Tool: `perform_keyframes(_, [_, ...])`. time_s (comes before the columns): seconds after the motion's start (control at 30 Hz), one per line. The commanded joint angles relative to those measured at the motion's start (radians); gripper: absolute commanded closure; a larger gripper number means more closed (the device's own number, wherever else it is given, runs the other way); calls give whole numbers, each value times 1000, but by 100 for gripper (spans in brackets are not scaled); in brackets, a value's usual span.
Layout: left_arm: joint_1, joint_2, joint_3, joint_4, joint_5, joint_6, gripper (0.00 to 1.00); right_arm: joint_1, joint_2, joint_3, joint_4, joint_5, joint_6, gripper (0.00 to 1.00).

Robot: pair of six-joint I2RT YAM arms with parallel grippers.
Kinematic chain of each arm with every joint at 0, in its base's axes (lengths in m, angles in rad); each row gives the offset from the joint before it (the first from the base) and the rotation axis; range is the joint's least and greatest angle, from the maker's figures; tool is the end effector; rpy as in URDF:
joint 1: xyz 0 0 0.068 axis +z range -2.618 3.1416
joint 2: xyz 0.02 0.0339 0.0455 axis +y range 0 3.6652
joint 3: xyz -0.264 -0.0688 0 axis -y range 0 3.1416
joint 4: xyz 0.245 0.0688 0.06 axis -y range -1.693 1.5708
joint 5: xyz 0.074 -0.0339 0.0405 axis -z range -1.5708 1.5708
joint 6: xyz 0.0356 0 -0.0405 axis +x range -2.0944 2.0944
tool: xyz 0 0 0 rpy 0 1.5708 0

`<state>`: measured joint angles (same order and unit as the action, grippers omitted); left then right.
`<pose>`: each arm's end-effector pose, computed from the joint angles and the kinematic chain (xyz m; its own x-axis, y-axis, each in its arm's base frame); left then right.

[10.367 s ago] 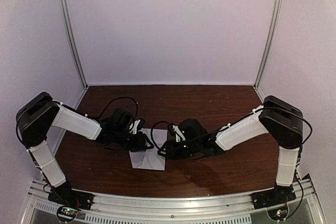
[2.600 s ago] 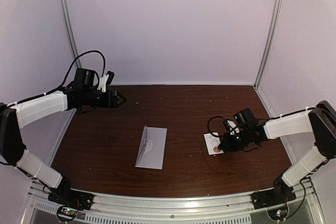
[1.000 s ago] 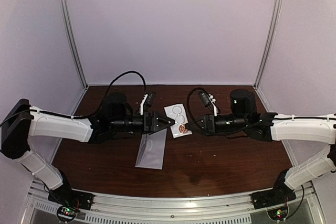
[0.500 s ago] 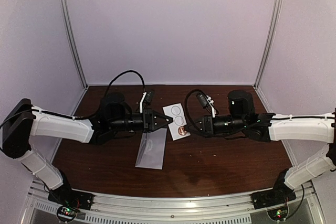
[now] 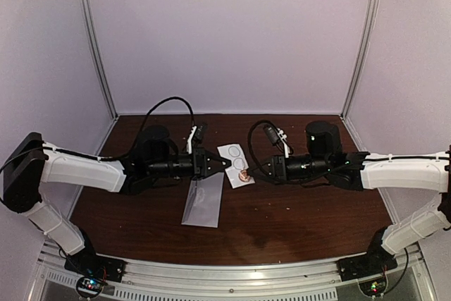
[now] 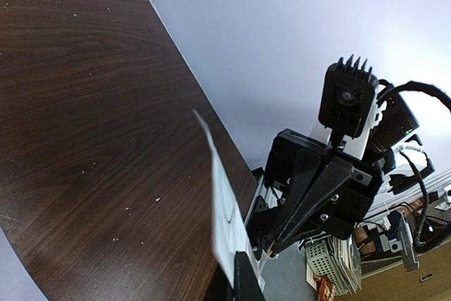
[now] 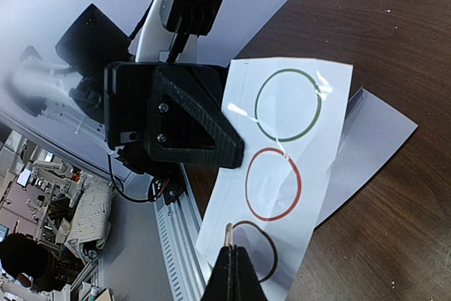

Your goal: Place the letter into the envelope and seal it

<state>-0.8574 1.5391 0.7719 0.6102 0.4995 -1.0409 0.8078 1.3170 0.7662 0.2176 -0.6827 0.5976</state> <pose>0.2054 -0.2634 0.2340 -0.8916 -0.1272 -0.4346 0.4037 0.2116 -0.8901 0.1841 0.2251 0.2587 -0.7342 -0.1362 -0.6651 -0.6770 0.2201 0.7023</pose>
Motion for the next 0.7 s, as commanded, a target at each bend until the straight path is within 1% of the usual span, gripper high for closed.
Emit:
perform_keyframes(0.0, [-1, -27, 9, -29, -36, 41, 100, 6, -12, 19, 27, -3, -12, 100])
perform_keyframes(0.37, [-2, -40, 14, -79, -49, 77, 100, 7, -24, 21, 32, 0, -7, 100])
perform_keyframes(0.43, [-2, -49, 18, -132, -50, 124, 100, 7, -34, 21, 24, 11, -13, 100])
perform_keyframes(0.53, [-3, -62, 38, -273, -31, 240, 100, 5, -54, 16, -4, 48, -29, 100])
perform_keyframes(0.6, [-17, -64, 39, -345, -7, 301, 100, 5, -68, 9, -19, 76, -33, 100])
perform_keyframes(0.67, [-47, -64, 32, -378, 10, 338, 100, 4, -80, -1, -17, 89, -31, 100])
